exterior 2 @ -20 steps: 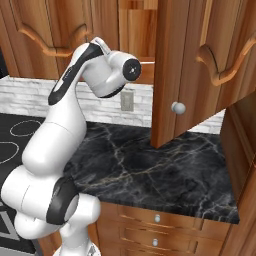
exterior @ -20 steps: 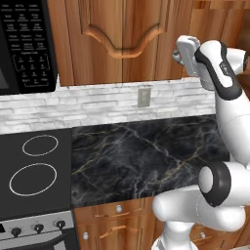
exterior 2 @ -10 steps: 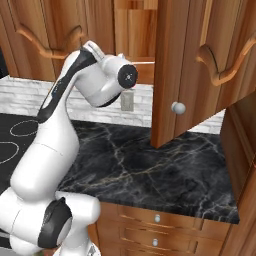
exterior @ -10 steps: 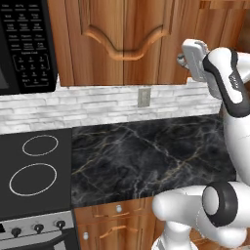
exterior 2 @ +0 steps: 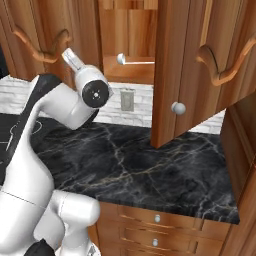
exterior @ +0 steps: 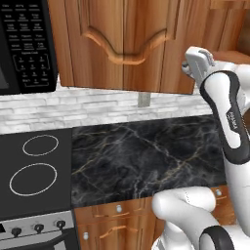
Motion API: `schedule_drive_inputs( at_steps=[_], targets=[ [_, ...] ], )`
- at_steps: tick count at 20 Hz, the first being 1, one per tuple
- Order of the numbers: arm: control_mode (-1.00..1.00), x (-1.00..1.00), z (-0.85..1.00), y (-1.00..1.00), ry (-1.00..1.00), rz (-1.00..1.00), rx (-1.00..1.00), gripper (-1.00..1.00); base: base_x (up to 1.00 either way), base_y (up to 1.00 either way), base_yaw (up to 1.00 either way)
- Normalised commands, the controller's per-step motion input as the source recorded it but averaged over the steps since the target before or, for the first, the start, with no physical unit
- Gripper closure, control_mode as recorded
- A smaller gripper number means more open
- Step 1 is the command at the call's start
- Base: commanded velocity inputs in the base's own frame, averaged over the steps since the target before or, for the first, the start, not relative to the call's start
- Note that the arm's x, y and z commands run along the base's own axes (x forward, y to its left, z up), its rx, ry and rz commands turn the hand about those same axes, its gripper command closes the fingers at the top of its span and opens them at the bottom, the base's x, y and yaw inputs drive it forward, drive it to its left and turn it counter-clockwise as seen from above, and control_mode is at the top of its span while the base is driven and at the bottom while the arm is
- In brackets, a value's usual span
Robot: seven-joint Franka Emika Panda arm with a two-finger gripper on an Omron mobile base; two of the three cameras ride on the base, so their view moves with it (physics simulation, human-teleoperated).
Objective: Open the cabinet and move the ladle to the pot. Then close the cabinet.
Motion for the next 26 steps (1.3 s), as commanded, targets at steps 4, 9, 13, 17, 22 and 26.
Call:
schedule_drive_inputs(
  at_steps=[4, 9, 13, 17, 22, 26],
  targets=[
    [-1.00, -0.97, 0.18, 0.00, 0.02, -0.16, 0.00, 1.00, 0.00, 0.00, 0.00],
    [-1.00, -0.92, 0.09, 0.00, 0.00, -0.14, 0.00, 1.00, 0.00, 0.00, 0.00],
    [-1.00, -0.78, 0.04, 0.00, 0.00, -0.10, 0.00, 1.00, 0.00, 0.00, 0.00],
    [-1.00, -0.81, 0.01, -0.01, 0.00, -0.10, 0.00, 1.00, 0.00, 0.00, 0.00],
    [-1.00, -0.38, 0.00, -0.02, 0.00, -0.09, 0.00, -1.00, 0.00, 0.00, 0.00],
    [-1.00, -0.02, 0.00, -0.11, 0.05, -0.05, 0.00, -1.00, 0.00, 0.00, 0.00]
  ],
)
